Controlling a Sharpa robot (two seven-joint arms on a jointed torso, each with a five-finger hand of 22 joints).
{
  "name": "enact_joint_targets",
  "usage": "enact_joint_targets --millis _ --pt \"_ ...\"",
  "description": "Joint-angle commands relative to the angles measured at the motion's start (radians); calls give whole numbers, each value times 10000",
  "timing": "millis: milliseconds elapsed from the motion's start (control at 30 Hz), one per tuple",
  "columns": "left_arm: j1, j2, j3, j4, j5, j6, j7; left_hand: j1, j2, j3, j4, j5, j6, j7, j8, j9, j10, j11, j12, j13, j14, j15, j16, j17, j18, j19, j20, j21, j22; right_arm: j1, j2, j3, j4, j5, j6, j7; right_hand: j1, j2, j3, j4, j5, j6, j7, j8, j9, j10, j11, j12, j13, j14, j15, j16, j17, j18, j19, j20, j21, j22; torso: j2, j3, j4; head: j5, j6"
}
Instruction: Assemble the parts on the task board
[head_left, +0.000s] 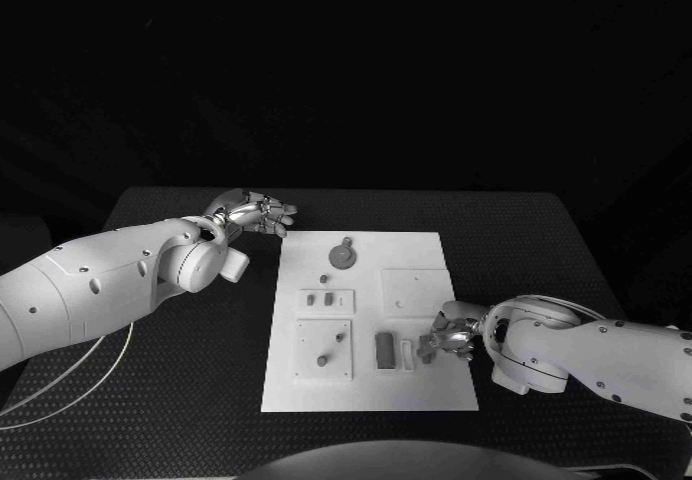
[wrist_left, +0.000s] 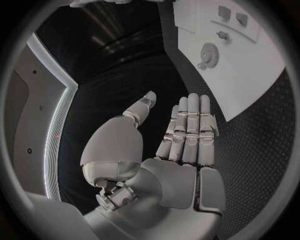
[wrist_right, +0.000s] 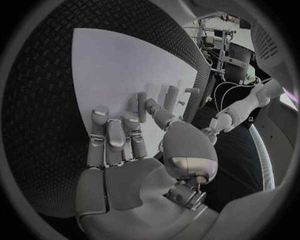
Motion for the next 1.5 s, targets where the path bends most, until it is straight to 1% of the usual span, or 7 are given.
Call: enact_joint_targets --millis 33,300,633,900,1067,1300,1500 --pt "12 15 3 28 50 158 50 -42 26 -31 -25 -36 -55 -46 41 -14 -39 -13 5 -10 -10 60 -45 17 -29 -79 23 36 -15 -17 -18 -15 104 1214 -813 295 260 253 -38 -35 42 -211 344 112 100 114 -27 24 1 45 7 25 11 149 33 29 60 163 0 -2 1 7 11" --pt "12 -2 0 42 50 146 45 -36 23 -31 -29 -36 -55 -45 43 -14 -38 -13 6 -10 -10 61 -51 24 -30 -80 26 36 -16 -15 -16 -16 316 1393 -806 336 257 249 -38 -39 42 -183 332 123 98 133 -40 38 10 50 2 25 5 149 40 22 65 161 1 -1 1 25 -17" --pt "12 -14 -3 45 50 157 39 -36 21 -33 -30 -36 -54 -45 45 -14 -37 -13 7 -10 -10 63 -56 31 -31 -82 28 37 -17 -17 -14 -18 414 1437 -551 265 258 230 -38 -43 42 -168 324 127 95 132 -48 33 5 53 -1 24 0 149 41 17 68 160 4 -3 -3 46 -29" --pt "12 -20 -4 52 50 158 30 -39 20 -37 -29 -36 -53 -45 47 -14 -36 -13 8 -11 -10 65 -62 38 -33 -84 30 37 -18 -18 106 -21 393 1433 -33 98 260 220 -36 -43 42 -164 321 126 92 118 -52 13 -11 30 -2 21 -38 149 37 15 67 159 5 2 -3 46 -46" --pt "12 -14 -5 54 50 171 31 -41 19 -39 -28 -36 -53 -44 49 -15 -36 -13 8 -11 -12 66 -68 43 -33 -86 32 36 -19 -20 177 -22 297 1221 -56 78 259 219 -32 -41 42 -171 321 118 84 97 -52 -9 -26 5 -2 13 -69 149 23 15 60 157 4 -2 -6 44 -43" --pt "12 -16 -5 48 50 176 33 -44 21 -41 -26 -36 -54 -44 50 -15 -35 -13 9 -11 -13 68 -74 50 -34 -88 33 36 -21 -22 302 -22 274 1210 -29 110 260 219 -28 -41 42 -172 321 115 80 94 -52 -11 -26 -3 -2 10 -76 149 15 15 57 156 3 5 -2 60 -65" --pt "12 -19 -5 51 50 181 32 -48 22 -44 -23 -36 -54 -44 51 -15 -35 -12 9 -12 -14 69 -79 55 -34 -89 34 36 -21 -27 341 -23 203 1206 -25 108 261 220 -25 -40 42 -172 321 113 77 88 -52 -18 -30 5 -2 9 -62 149 10 15 55 156 4 0 -3 58 -76"
